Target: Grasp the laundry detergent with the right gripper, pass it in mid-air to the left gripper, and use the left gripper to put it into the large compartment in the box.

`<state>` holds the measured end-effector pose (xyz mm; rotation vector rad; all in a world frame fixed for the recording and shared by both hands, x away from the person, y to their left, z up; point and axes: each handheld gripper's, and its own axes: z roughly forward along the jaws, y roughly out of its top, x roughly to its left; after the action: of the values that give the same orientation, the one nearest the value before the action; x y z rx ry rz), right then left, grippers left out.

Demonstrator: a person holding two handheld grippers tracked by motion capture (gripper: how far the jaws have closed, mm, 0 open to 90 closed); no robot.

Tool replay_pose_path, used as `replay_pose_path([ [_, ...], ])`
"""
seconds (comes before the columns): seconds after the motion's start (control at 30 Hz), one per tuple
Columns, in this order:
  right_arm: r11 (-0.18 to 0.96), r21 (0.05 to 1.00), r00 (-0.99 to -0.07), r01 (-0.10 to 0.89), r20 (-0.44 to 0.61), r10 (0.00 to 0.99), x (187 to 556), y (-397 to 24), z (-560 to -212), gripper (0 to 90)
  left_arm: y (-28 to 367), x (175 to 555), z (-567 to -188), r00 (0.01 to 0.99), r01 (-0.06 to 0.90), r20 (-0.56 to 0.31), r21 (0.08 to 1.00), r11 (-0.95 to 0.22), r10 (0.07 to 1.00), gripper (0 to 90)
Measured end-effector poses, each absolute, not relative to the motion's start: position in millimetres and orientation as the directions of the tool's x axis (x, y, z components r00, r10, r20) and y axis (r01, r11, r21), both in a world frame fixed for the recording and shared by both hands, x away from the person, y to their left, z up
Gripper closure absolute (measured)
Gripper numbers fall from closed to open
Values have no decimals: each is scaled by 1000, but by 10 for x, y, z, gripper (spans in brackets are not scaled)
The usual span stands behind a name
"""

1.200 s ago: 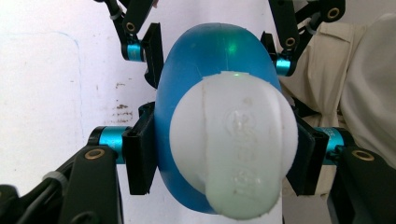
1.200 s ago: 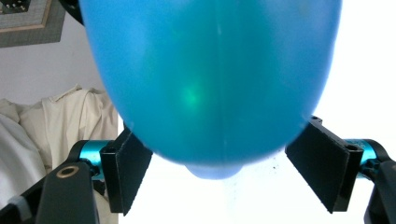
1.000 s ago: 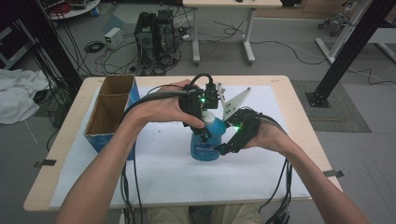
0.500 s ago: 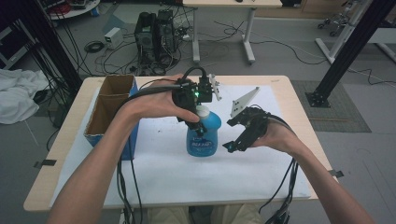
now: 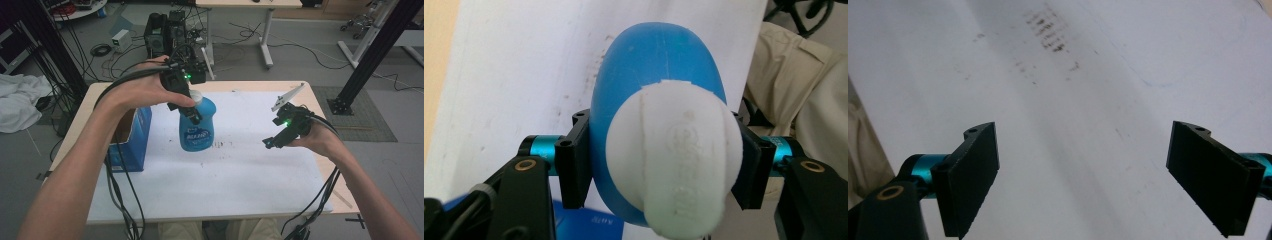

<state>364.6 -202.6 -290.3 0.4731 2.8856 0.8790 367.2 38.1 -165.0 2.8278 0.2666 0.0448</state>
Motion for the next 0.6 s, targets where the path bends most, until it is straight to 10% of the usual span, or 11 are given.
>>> replay_pose_path([
  [0.13,733,485,-835,477,-10,550,3890,-2495,-2874,128,728,3765,-1385,936,333,19,276,-902,352,380],
  [0.23,726,452,-809,518,-18,588,3953,-2561,-2922,128,549,3726,-1512,961,260,14,283,-923,275,381],
  [0.27,745,515,-866,424,-8,499,3815,-2405,-2844,128,924,3801,-1249,907,394,34,284,-874,420,380],
  [0.37,725,442,-803,528,-18,596,3971,-2582,-2940,128,971,3814,-1218,900,408,37,282,-868,435,381],
  [0.4,724,427,-793,542,-25,609,3984,-2604,-2957,128,541,3725,-1518,962,257,12,286,-923,271,381],
  [0.43,745,516,-867,423,-7,498,3810,-2396,-2843,128,1135,3866,-1111,866,470,44,269,-840,499,381],
  [0.6,728,422,-794,540,-31,607,3994,-2621,-2969,128,1082,3849,-1145,878,450,42,270,-851,477,381],
])
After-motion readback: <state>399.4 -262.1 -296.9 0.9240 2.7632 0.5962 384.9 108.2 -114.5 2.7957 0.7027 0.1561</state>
